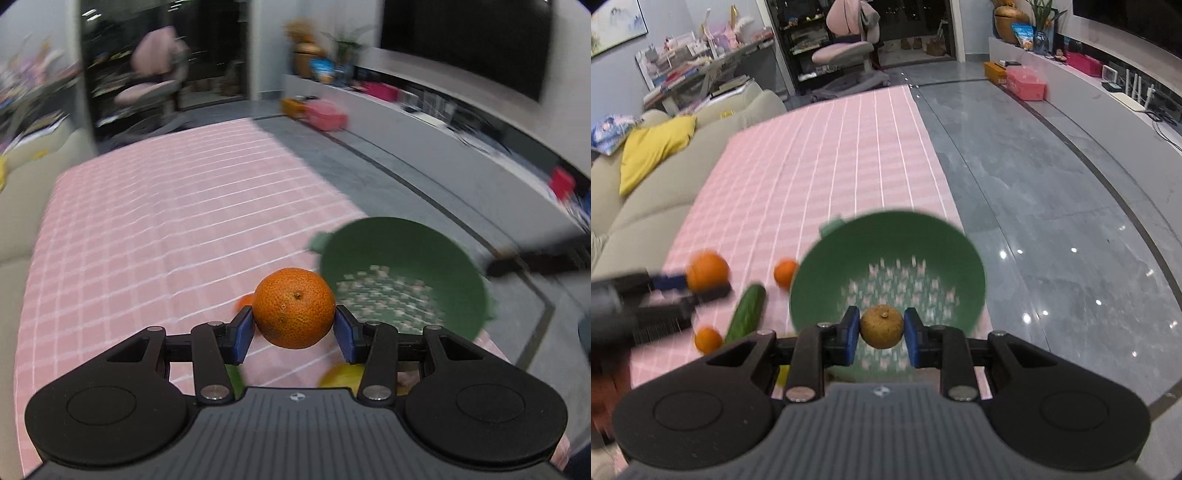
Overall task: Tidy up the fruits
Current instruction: 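Carry both fruits over the green colander and open both tools to drop them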
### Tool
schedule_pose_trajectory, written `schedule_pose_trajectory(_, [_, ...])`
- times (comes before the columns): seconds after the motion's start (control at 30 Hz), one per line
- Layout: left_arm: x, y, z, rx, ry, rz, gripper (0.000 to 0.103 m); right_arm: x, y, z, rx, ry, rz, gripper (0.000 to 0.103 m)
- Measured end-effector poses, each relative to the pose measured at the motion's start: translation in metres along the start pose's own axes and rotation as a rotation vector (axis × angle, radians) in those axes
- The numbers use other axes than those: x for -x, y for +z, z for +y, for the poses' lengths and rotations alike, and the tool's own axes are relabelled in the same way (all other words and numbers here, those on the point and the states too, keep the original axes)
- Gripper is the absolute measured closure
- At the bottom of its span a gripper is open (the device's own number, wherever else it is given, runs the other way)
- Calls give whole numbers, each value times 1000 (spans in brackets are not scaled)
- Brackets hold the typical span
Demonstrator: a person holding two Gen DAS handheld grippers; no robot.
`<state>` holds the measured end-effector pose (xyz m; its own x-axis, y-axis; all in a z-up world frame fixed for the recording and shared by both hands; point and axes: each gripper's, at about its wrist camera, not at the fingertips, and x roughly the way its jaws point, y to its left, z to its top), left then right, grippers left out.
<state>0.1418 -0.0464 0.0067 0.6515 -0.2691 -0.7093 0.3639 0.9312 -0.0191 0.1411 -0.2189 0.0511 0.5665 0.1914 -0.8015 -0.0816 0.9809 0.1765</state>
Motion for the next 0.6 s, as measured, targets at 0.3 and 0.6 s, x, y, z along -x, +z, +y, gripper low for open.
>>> schedule_pose_trajectory(0.3, [-43,9,-53,-191,-84,68,51,-51,33,-14,88,74,116,81])
schedule_pose_trajectory(0.6, [-86,-5,-72,-363,-123,195,50,-99,22,-20,191,20,214,81])
